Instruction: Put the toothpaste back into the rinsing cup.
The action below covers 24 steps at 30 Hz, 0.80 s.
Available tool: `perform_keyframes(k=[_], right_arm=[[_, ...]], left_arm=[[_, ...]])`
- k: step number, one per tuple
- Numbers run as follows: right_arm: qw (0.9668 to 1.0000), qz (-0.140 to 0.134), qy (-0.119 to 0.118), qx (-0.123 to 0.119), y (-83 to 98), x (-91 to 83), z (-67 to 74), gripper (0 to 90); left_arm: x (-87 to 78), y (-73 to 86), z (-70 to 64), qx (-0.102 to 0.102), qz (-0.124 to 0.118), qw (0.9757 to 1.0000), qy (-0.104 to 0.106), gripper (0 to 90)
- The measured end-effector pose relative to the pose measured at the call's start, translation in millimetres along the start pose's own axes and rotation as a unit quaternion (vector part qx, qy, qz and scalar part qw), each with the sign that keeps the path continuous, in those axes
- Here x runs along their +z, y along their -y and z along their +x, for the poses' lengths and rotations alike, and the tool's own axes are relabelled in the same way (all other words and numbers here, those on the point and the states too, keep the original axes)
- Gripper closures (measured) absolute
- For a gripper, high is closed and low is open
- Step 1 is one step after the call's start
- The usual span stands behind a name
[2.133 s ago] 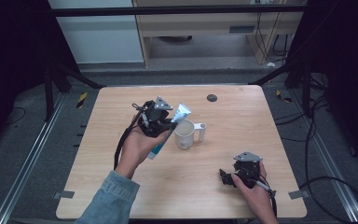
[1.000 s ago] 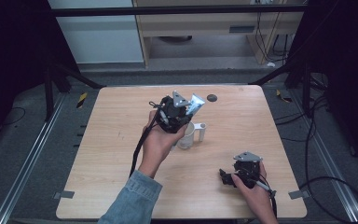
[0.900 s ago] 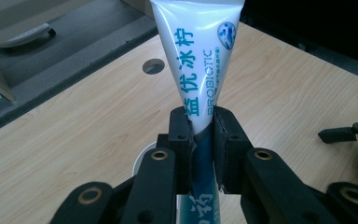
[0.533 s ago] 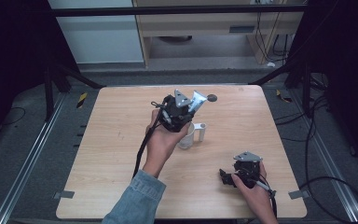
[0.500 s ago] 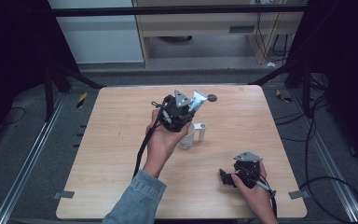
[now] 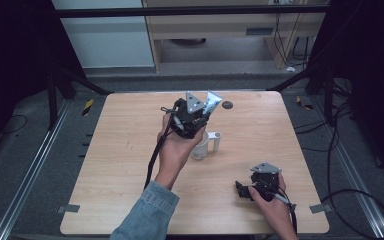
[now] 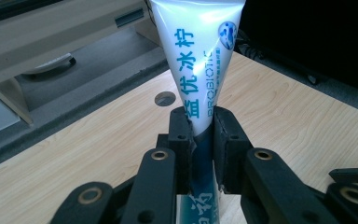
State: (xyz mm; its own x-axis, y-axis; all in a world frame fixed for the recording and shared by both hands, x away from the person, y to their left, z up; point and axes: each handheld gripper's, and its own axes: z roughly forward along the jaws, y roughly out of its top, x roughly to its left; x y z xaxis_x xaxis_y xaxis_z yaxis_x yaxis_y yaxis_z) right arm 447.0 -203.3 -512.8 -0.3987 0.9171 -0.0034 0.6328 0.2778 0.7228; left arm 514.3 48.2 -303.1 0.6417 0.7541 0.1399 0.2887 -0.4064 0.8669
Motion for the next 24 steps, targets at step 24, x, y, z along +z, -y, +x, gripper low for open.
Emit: perform_keyframes(k=[24], right_arm=[[1.0, 0.0, 0.0, -0.001, 0.0, 0.0, -0.2, 0.6]], left_arm=[[5.9, 2.1, -2.3, -0.012, -0.039, 0.9991, -0.011, 78.6]])
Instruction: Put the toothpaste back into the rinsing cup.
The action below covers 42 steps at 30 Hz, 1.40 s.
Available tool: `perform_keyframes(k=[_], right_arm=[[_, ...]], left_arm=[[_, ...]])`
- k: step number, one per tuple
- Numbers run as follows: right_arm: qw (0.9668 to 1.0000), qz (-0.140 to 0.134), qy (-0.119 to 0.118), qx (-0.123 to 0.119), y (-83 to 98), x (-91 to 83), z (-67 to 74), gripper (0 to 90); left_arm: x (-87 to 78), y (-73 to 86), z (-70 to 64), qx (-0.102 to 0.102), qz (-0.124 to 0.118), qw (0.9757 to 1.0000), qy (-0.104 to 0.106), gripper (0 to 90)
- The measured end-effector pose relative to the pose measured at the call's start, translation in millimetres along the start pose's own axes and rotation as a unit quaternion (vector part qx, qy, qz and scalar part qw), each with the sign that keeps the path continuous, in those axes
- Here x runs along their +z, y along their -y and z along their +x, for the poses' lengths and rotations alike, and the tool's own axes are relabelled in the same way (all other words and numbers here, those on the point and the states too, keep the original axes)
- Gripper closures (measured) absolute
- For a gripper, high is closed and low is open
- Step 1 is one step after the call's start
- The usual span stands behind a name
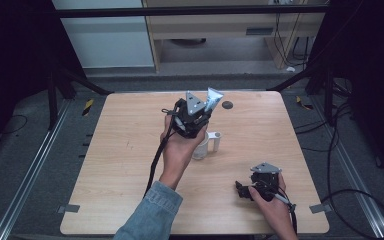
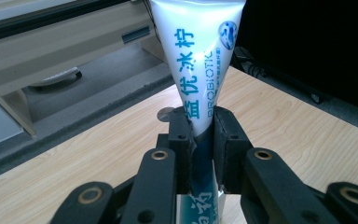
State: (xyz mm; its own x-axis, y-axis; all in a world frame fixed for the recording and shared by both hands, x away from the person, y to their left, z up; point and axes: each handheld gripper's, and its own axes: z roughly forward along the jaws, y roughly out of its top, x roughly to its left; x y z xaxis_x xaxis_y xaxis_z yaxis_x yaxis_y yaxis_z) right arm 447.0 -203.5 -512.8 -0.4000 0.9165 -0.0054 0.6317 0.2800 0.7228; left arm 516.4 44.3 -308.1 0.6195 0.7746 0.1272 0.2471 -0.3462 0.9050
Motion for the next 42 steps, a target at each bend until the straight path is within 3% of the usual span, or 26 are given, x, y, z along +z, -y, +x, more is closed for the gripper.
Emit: perform_keyframes(k=[10, 16, 27, 42], right_arm=[[1.0, 0.0, -0.001, 0.001, -0.1, -0.1, 0.1, 0.6], [1.0, -0.001, 0.0, 0.001, 0.0, 0.0, 0.0, 0.5], [1.0, -0.001, 0.0, 0.001, 0.0, 0.1, 0.0, 0.5], [1.0, -0.001, 0.0, 0.001, 0.0, 0.1, 0.1, 0.5]], left_arm=[[4.5, 4.7, 2.5, -0.008, -0.02, 0.9998, -0.003, 78.6], [18.5, 10.2, 8.4, 0.0, -0.008, 1.0, -0.005, 78.6], [36.2, 19.5, 18.2, -0.006, -0.028, 0.9996, -0.009, 78.6], [45.2, 25.7, 14.0, -0.003, -0.035, 0.9993, -0.01, 78.6]])
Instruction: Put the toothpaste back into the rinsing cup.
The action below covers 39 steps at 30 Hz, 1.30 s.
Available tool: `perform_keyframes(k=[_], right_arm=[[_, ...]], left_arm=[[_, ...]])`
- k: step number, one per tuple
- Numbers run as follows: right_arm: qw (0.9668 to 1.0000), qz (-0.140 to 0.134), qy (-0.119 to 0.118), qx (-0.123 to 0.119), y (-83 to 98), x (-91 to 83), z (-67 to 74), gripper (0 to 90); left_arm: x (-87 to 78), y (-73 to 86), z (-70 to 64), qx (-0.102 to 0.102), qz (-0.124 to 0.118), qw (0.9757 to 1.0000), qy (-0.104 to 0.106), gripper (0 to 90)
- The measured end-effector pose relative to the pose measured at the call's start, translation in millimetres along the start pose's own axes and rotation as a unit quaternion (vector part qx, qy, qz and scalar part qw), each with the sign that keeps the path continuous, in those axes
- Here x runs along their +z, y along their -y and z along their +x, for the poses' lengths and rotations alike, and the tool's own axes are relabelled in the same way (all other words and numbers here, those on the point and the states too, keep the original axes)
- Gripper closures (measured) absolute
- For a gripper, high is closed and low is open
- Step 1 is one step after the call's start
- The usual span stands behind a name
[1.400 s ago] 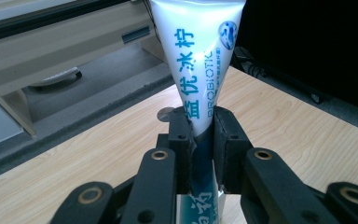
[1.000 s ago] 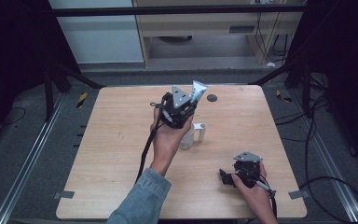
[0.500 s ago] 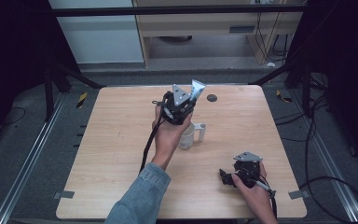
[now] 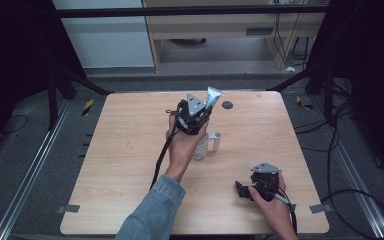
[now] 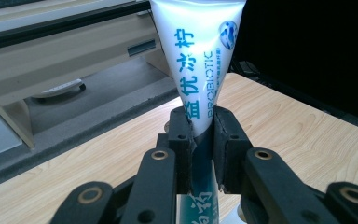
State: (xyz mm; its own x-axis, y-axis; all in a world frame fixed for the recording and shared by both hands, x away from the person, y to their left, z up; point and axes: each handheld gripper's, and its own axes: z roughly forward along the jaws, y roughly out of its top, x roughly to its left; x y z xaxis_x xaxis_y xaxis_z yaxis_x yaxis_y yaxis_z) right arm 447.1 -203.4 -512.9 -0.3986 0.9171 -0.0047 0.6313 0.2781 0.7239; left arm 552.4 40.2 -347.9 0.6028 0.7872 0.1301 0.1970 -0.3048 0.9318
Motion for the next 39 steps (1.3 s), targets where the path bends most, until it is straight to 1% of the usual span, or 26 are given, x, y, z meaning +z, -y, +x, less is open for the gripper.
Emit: perform_keyframes(k=[7, 17, 20, 25, 31, 33, 39], right_arm=[[1.0, 0.0, -0.001, 0.0, 0.0, -0.2, 0.0, 0.6], [1.0, 0.0, -0.001, 0.0, 0.0, 0.0, 0.0, 0.6], [1.0, -0.001, -0.001, -0.001, 0.0, 0.1, -0.1, 0.5], [1.0, -0.001, -0.001, -0.001, 0.0, 0.0, -0.1, 0.5], [1.0, -0.001, -0.001, -0.001, 0.0, 0.1, -0.1, 0.5], [1.0, -0.001, -0.001, -0.001, 0.0, 0.0, -0.1, 0.6], [1.0, -0.001, -0.001, 0.0, 0.0, 0.0, 0.0, 0.6]], left_arm=[[3.9, 6.4, 1.3, -0.005, 0.0, 1.0, 0.003, 78.6], [6.9, 16.9, 3.0, -0.014, -0.003, 0.9999, -0.001, 78.5], [8.6, 19.8, 4.0, -0.017, 0.002, 0.9999, 0.001, 78.5], [10.2, 25.0, 4.2, -0.021, 0.003, 0.9998, 0.001, 78.5], [11.3, 30.1, 4.4, -0.024, 0.001, 0.9997, 0.0, 78.5], [11.6, 31.2, 4.7, -0.021, 0.004, 0.9998, 0.0, 78.5], [12.3, 36.3, 4.6, -0.028, 0.002, 0.9996, -0.001, 78.5]])
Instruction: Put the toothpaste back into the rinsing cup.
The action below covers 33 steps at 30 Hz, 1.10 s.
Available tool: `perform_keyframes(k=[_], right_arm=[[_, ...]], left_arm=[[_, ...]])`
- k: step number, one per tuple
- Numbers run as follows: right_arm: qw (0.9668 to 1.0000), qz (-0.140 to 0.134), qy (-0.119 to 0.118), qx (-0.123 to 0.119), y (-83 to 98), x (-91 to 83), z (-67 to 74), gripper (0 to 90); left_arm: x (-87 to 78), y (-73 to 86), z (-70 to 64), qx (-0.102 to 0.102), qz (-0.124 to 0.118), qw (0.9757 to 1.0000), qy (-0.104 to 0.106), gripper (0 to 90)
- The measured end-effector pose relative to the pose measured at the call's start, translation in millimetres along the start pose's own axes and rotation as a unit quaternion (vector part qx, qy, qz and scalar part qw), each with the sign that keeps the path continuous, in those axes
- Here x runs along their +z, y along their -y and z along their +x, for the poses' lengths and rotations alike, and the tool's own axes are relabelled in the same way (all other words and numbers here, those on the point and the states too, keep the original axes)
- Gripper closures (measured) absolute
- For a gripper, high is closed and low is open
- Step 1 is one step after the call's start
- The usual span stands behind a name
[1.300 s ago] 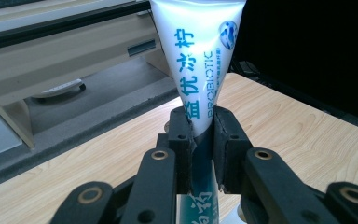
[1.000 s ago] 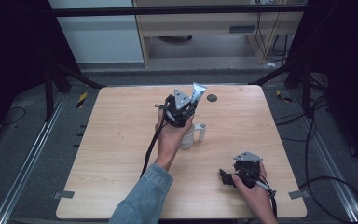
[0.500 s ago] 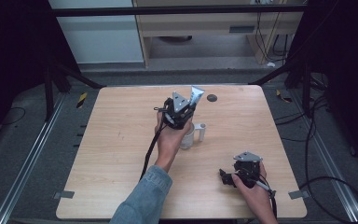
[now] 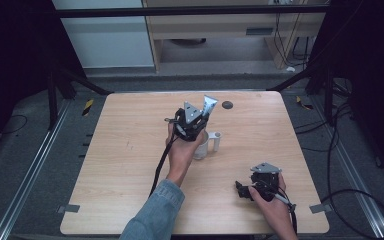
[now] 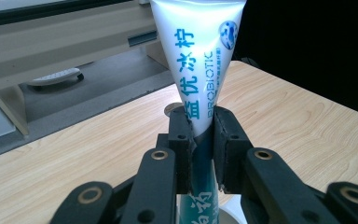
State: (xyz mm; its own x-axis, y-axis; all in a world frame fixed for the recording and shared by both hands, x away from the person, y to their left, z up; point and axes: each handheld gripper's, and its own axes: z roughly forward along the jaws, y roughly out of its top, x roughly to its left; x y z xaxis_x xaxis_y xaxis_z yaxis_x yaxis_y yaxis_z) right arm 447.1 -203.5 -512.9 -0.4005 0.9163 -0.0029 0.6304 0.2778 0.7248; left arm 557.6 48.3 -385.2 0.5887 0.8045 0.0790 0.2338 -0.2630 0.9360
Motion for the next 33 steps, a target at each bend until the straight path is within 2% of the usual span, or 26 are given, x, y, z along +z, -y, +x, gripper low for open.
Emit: perform_keyframes(k=[33], right_arm=[[1.0, 0.0, 0.001, 0.0, 0.0, 0.1, 0.1, 0.5]], left_arm=[[4.7, 19.8, 1.9, -0.008, 0.011, 0.9999, 0.002, 78.4]])
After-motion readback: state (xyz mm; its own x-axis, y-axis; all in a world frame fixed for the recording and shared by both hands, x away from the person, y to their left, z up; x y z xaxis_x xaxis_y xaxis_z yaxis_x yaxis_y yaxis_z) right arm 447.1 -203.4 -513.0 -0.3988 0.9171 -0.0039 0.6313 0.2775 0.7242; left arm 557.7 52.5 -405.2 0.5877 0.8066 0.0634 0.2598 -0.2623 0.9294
